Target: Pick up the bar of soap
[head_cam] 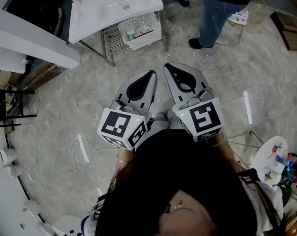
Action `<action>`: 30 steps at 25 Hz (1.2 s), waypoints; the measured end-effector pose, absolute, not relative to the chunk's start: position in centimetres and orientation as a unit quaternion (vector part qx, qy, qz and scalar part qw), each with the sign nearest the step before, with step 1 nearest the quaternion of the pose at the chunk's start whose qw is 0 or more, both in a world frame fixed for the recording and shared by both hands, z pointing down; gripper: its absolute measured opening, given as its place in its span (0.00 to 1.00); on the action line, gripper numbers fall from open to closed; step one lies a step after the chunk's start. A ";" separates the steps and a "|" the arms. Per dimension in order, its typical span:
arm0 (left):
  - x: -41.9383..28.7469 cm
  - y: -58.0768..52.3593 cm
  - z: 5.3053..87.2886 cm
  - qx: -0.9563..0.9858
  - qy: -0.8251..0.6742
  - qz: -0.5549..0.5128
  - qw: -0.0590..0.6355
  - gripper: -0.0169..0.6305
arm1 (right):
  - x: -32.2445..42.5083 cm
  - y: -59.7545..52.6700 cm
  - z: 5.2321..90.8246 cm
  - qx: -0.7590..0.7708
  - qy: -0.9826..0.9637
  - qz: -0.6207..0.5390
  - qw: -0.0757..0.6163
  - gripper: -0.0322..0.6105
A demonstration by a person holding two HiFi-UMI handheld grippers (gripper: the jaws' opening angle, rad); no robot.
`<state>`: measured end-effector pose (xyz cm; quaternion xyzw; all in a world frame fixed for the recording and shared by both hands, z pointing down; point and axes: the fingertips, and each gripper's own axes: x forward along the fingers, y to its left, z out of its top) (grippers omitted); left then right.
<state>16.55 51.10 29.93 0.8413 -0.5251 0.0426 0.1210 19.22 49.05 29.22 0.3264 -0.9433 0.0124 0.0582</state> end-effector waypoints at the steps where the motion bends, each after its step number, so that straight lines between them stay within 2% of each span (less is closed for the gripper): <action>1: 16.8 50.9 30.0 0.841 -0.526 0.043 0.121 0.02 | 19.5 48.8 29.4 0.327 -0.943 0.014 0.058 0.06; 12: 15.5 47.6 31.0 0.829 -0.542 0.042 0.130 0.02 | 19.0 45.3 30.6 0.319 -0.946 0.024 0.055 0.06; 30: 8.0 31.8 30.3 0.855 -0.506 0.051 0.104 0.02 | 10.6 30.4 30.8 0.340 -0.937 0.011 0.076 0.06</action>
